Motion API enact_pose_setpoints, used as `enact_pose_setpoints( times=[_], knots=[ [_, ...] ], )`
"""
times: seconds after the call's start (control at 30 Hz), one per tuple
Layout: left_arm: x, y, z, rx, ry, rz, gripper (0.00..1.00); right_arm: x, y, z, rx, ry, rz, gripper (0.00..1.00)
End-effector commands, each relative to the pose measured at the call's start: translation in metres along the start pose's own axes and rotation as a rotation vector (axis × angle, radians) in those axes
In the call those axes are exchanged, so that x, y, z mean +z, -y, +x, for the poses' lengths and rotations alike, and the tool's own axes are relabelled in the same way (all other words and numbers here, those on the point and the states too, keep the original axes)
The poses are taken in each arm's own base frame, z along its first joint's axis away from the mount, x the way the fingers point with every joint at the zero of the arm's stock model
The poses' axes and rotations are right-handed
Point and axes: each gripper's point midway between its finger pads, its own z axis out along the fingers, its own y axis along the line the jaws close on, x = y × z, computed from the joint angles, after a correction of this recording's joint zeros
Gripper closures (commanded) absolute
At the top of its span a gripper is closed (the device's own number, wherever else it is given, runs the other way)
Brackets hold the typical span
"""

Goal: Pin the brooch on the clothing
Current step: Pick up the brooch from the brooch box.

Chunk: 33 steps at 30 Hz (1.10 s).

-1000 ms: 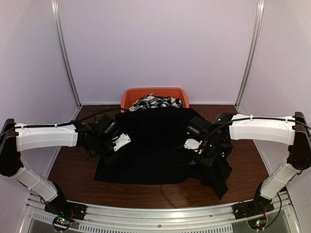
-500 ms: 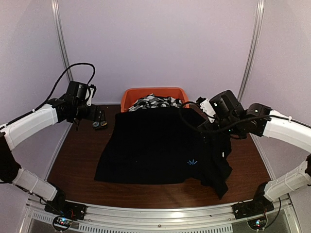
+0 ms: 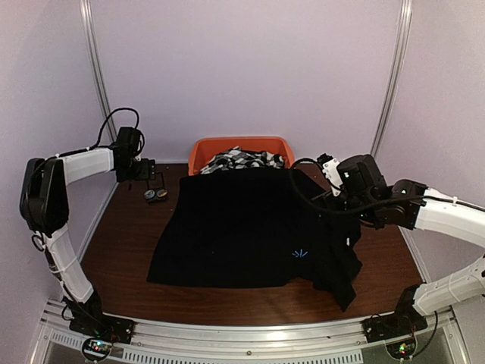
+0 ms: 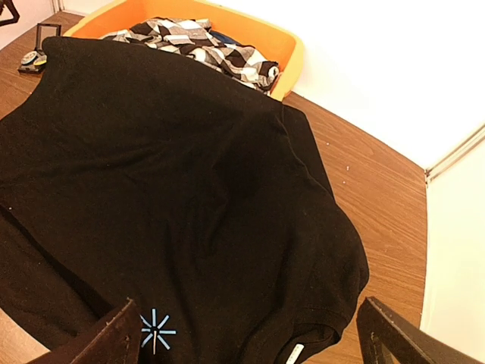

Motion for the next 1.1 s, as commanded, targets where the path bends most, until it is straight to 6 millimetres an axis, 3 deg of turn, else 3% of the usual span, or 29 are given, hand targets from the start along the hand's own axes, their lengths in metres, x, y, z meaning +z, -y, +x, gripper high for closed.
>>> enact_pose_setpoints(
  times=[0.0,0.1,0.33,0.5,0.63,1.07],
  knots=[
    [0.04,-0.004,0.004,-0.108,-0.025,0.037,0.08,-0.004,0.008,-0.003,0.029,0.038,0.025,0.0],
    [0.066,-0.002,0.016,-0.13,-0.057,0.058,0.08,-0.002,0.008,0.002,0.013,0.026,0.028,0.0],
    [0.097,-0.008,0.02,-0.136,-0.076,0.055,0.09,0.004,0.006,0.012,-0.012,0.0,0.034,0.0],
    [0.104,-0.015,0.021,-0.15,-0.07,0.074,0.1,0.006,0.005,0.018,-0.031,-0.015,0.034,0.0],
    [0.111,-0.011,0.023,-0.181,-0.081,0.125,0.18,0.007,0.004,0.021,-0.035,-0.02,0.03,0.0],
    [0.128,-0.011,0.045,-0.186,-0.128,0.113,0.19,0.014,-0.002,0.027,-0.063,-0.048,0.01,0.0]
  ],
)
